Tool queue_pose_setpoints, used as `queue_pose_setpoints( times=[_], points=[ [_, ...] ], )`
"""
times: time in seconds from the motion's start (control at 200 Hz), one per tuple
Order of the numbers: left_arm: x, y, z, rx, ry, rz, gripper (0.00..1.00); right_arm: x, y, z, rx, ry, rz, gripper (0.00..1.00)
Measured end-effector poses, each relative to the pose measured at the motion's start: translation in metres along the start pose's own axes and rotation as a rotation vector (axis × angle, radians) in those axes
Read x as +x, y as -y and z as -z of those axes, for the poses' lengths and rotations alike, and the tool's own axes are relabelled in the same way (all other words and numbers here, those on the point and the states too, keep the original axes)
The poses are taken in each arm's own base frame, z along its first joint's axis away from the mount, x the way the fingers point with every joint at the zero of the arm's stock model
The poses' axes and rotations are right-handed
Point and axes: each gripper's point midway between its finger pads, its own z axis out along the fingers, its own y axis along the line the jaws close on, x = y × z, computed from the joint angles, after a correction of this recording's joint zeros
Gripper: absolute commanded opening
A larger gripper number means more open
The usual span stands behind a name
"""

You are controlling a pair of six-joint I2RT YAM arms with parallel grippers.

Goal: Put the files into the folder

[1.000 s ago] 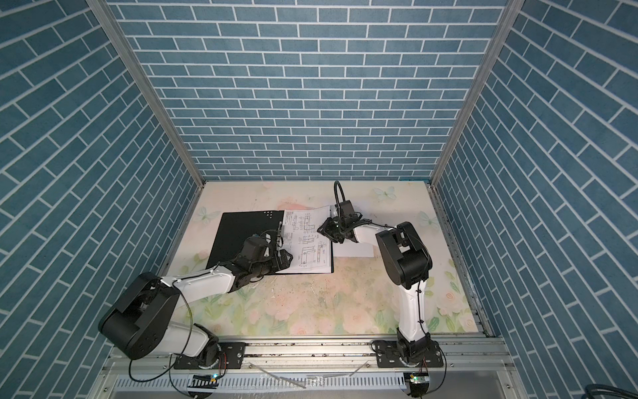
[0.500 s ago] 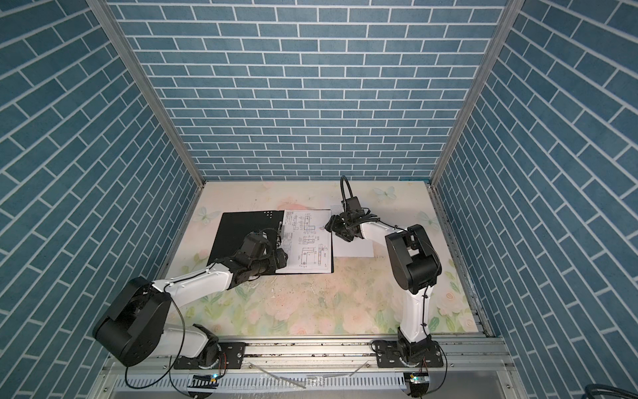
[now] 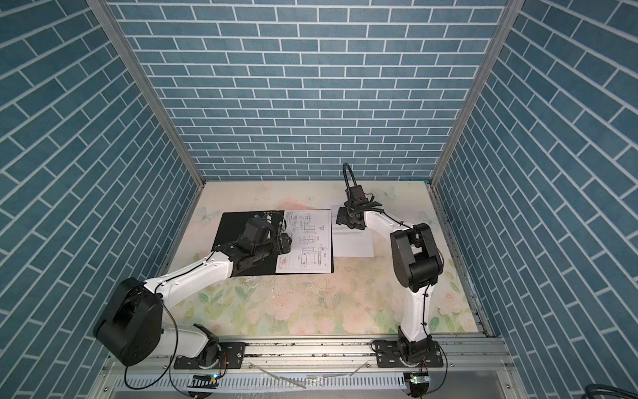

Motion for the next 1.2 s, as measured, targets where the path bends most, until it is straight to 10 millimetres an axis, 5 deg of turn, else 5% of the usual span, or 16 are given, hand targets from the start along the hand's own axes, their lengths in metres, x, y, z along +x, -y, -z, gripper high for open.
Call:
queue_pose_setpoints(
  times=[0.265, 0.515, 0.81, 1.2],
  points=[
    [-0.050, 0.036, -0.019, 0.018, 0.027, -0.120, 1.00, -0.007, 0.022, 0.000, 0.109, 0.025, 0.041, 0.76],
    [-0.090, 0.086, -0.084, 0.088, 0.001, -0.217, 1.00, 0.008, 0.070, 0.003, 0.152, 0.015, -0.026, 0.88],
    [-0.098, 0.115, -0.154, 0.147, -0.052, -0.258, 1.00, 0.010, 0.104, 0.013, 0.155, 0.043, -0.093, 0.91],
    [-0.102, 0.137, -0.202, 0.210, -0.085, -0.271, 1.00, 0.026, 0.116, 0.005, 0.103, 0.026, -0.133, 0.91]
  ],
)
